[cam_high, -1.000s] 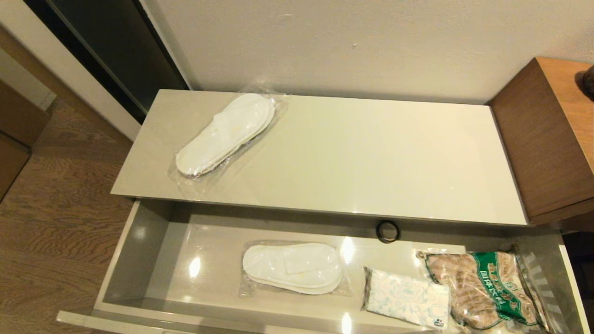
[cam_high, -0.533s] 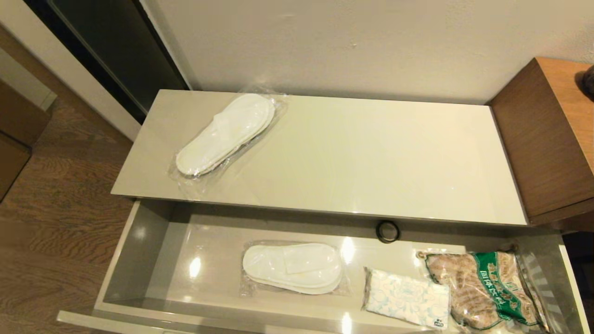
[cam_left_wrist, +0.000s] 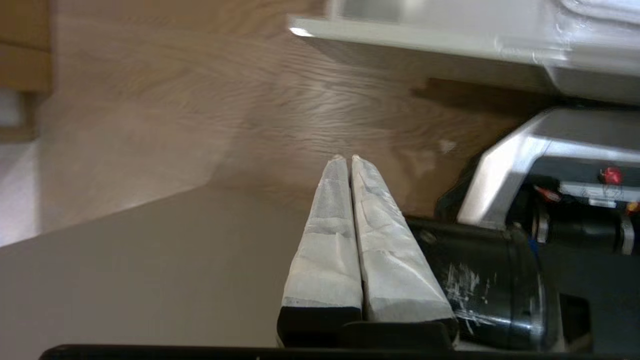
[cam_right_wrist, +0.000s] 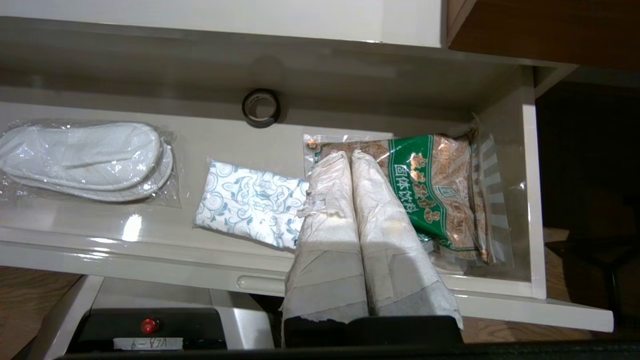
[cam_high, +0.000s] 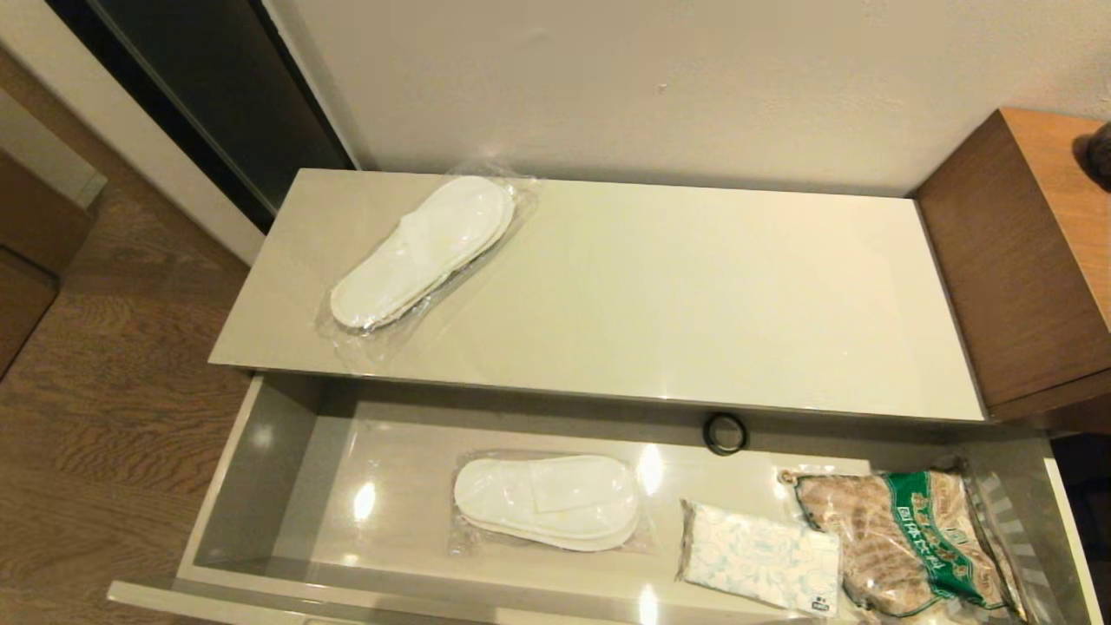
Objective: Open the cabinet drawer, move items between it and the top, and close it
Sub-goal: Close the drawer
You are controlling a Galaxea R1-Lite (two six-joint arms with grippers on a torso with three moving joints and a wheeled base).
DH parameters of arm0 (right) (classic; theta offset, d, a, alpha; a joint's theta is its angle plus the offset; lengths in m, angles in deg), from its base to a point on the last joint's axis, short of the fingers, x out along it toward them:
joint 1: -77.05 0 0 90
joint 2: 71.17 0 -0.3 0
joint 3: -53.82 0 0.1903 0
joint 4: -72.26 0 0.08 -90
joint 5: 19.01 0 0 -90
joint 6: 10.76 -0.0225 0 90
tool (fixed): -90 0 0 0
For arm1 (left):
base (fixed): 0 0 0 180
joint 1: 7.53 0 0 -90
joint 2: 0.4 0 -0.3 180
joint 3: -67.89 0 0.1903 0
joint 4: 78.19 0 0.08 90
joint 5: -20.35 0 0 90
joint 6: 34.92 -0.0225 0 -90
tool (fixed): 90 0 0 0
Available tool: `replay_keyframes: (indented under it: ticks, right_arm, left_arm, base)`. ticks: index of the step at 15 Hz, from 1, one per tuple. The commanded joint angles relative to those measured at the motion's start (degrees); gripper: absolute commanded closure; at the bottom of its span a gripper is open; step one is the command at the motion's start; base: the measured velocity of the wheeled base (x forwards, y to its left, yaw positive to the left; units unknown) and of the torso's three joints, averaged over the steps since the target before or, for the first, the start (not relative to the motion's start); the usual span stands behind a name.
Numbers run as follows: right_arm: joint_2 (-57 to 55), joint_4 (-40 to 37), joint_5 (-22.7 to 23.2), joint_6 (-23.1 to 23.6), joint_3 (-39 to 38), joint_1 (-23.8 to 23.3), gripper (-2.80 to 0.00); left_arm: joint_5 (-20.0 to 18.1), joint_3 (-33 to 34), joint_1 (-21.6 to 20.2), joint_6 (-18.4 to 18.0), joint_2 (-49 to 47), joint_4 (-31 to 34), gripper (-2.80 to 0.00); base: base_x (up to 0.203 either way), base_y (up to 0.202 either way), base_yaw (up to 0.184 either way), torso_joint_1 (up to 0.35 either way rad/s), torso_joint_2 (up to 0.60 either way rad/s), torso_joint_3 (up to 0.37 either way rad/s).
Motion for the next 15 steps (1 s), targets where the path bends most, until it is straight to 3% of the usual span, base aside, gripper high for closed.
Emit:
replay_keyframes:
  ticks: [1,2,5,6,7,9,15]
  right_arm:
    - [0.0,0.0,0.1,0.1,0.0,0.0,0.00]
    - [0.0,0.0,0.1,0.1,0.0,0.0,0.00]
    - [0.0,0.0,0.1,0.1,0.0,0.0,0.00]
    - [0.0,0.0,0.1,0.1,0.0,0.0,0.00]
    - [0.0,0.0,0.1,0.1,0.0,0.0,0.00]
    - [0.0,0.0,0.1,0.1,0.0,0.0,0.00]
    - [0.0,0.0,0.1,0.1,0.0,0.0,0.00]
  left_arm:
    - [-1.0,5.9,-0.7,-0.2,6.1,-1.7,0.00]
    - [-2.1,9.7,-0.8,-0.1,5.8,-6.0,0.00]
    - [-6.3,25.1,-1.0,3.4,5.4,-35.4,0.00]
    - [-9.7,29.4,-1.0,4.5,5.4,-44.6,0.00]
    - [-14.1,32.5,-1.0,5.5,5.4,-49.4,0.00]
    - [-16.2,32.9,-1.1,6.7,5.3,-50.0,0.00]
    - [-16.1,33.4,-1.1,7.4,5.3,-50.7,0.00]
  base:
    - [0.000,0.000,0.000,0.000,0.00,0.000]
    - [0.000,0.000,0.000,0.000,0.00,0.000]
    - [0.000,0.000,0.000,0.000,0.00,0.000]
    - [0.000,0.000,0.000,0.000,0.00,0.000]
    - [0.000,0.000,0.000,0.000,0.00,0.000]
    - [0.000,0.000,0.000,0.000,0.00,0.000]
    - [0.000,0.000,0.000,0.000,0.00,0.000]
